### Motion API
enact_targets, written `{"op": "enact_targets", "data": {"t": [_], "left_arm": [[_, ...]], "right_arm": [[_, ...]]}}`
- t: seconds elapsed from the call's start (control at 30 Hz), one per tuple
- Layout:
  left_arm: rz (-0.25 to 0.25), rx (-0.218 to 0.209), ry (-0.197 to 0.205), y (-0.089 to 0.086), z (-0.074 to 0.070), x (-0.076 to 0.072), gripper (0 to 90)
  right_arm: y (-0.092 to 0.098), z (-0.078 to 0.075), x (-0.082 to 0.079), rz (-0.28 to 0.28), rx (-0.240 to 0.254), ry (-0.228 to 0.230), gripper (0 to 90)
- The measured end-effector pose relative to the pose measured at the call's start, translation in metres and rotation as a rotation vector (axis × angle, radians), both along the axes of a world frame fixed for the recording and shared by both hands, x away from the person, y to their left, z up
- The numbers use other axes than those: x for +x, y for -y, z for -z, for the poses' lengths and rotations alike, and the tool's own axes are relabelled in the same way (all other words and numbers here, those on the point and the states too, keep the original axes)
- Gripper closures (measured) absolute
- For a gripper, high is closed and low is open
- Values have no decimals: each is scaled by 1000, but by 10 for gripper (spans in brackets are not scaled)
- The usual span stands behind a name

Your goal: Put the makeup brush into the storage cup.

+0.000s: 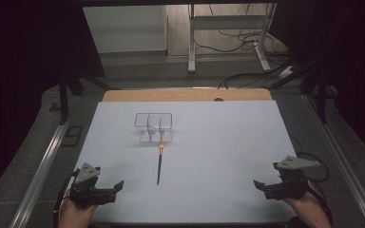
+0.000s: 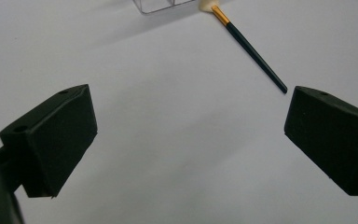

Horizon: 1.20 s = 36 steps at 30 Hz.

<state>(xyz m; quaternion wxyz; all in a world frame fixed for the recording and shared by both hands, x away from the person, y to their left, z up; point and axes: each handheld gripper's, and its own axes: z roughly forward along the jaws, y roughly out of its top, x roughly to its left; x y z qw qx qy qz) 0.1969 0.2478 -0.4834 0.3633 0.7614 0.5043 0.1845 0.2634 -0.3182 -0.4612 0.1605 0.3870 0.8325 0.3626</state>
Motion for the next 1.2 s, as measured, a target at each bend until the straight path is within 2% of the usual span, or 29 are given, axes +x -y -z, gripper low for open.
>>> {"op": "enact_targets", "data": {"t": [0.23,0.37,1.0,1.2], "left_arm": [[5,5,-11,1,1,1,30],[8,12,-16,0,2,1,28],[17,3,-30,0,3,3,32],[18,5,-22,1,2,3,31]], "right_arm": [[0,0,0,15,-8,7,0],[1,0,1,34,5,0,0],[0,1,2,24,1,-8,0],[0,1,3,26,1,-8,0]]}}
